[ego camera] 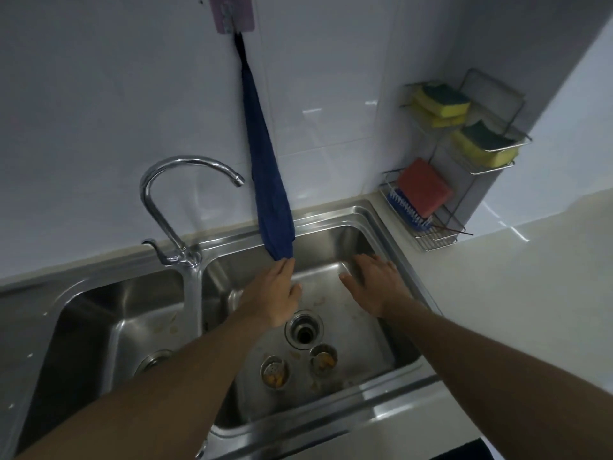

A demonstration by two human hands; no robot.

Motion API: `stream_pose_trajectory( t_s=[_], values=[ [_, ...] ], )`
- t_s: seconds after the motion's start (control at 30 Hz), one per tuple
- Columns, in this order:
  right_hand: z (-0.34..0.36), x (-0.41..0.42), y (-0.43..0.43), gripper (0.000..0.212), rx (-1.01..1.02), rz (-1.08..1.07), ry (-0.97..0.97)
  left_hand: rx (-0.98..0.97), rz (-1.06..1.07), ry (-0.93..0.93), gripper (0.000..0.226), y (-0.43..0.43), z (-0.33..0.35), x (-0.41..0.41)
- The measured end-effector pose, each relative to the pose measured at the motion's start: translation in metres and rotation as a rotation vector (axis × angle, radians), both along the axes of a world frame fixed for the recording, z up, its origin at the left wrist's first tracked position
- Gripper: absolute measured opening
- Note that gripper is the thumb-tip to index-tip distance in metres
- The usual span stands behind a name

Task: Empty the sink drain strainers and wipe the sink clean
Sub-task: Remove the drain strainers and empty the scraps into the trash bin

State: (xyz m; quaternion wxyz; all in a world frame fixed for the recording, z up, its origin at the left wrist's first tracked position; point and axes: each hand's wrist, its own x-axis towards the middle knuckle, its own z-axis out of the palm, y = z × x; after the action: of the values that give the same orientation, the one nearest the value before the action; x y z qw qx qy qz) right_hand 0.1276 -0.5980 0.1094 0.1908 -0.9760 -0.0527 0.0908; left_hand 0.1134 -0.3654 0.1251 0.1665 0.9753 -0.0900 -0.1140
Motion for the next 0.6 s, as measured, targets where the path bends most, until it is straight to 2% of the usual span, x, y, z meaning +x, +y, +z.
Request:
stream_pose_trajectory(
  t_s=[0.1,0.2,0.3,0.43,0.6],
  values=[
    [0.004,0.005,-0.030,0.045,0.060,-0.102,-0.049,-0.026,-0.059,-0.010,0.064,-0.030,-0.004,0.020],
    [0.004,0.015,-0.067,0.044,0.085,-0.240,-0.085,-0.074,-0.084,-0.013,0.065,-0.066,-0.014,0.040],
    [0.008,0.034,-0.106,0.046,0.002,-0.347,-0.162,-0.155,-0.068,0.028,0.067,-0.106,-0.029,0.064],
    [-0.008,0.067,-0.163,0.034,-0.107,-0.461,-0.206,-0.270,-0.048,0.097,0.069,-0.173,-0.065,0.098],
    [0.005,0.100,-0.175,0.023,-0.152,-0.392,-0.207,-0.383,0.028,0.041,0.073,-0.215,-0.080,0.112]
  ],
)
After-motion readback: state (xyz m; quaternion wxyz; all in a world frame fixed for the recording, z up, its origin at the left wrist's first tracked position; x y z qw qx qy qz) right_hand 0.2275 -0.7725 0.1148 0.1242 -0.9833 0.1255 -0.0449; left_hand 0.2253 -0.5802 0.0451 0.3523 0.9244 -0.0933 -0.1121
